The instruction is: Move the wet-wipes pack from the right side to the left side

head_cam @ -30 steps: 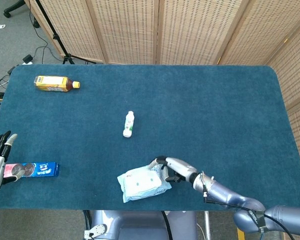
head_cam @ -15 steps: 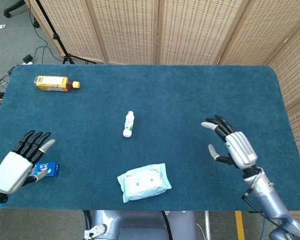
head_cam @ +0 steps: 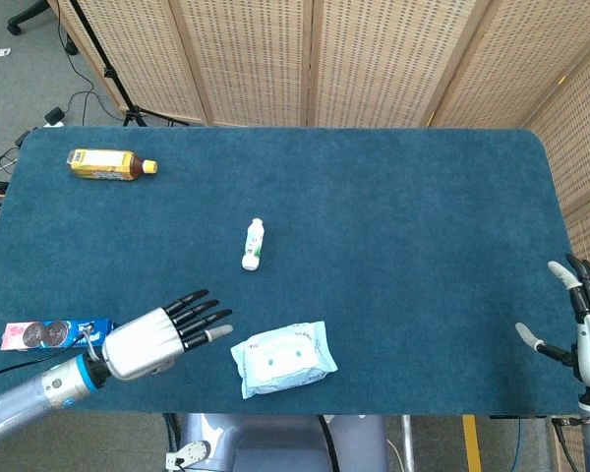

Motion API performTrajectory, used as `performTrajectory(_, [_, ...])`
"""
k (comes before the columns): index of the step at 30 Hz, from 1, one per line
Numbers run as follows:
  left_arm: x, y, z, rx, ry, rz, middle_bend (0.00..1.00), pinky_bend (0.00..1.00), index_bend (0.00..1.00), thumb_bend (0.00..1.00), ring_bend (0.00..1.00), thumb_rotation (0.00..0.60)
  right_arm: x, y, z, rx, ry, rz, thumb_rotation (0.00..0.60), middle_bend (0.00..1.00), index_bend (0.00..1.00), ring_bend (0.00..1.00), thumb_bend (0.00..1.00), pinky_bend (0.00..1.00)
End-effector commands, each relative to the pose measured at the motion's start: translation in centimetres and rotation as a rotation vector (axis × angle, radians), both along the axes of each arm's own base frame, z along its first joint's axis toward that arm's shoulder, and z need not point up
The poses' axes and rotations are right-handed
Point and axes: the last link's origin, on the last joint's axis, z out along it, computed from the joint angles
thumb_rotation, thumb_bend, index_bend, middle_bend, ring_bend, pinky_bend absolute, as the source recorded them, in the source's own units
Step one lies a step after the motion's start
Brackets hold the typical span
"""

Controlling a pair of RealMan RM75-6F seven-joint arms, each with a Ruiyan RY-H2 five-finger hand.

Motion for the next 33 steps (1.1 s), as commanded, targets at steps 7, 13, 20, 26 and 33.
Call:
performTrajectory(7, [10.1,-0.3,-4.4,-0.221,0.171,-0.12,0.0,0.0,0.1,0.0,0.0,0.6,-1.4,-0.1,1.3,-0.047,-0.01,-0.078,0.6,0.07,0.15,0.0,0.12,0.07])
performTrajectory(13, [13.1,-0.1,-8.0,-0.246,0.177,-0.186,0.0,0.0,0.12,0.0,0.0,0.6,-1.8,-0.3,1.7,-0.052,-0.024,-0.083,0.6,0.07,0.15,0.0,0.13,0.06])
performTrajectory(20, [14.4,-0.1,-11.5,-0.266,0.191,-0.204,0.0,0.0,0.11,0.21,0.0,0.6,-2.0,-0.5,1.7,-0.038,-0.026,-0.09,0.6,0.07,0.15,0.0,0.13,0.06])
performTrajectory(26, [15.0,-0.1,-13.1,-0.288,0.191,-0.178,0.0,0.0,0.06,0.51,0.0,0.6,-2.0,-0.5,1.7,-0.037,-0.031,-0.087,0.6,0.07,0.15,0.0,0.13,0.05])
performTrajectory(33, [15.3,-0.1,-15.4,-0.328,0.19,-0.115,0.0,0.0,0.06,0.51,0.0,0.6,-1.8,-0.4,1.6,-0.031,-0.034,-0.082,0.6,0.07,0.15,0.0,0.13,0.05])
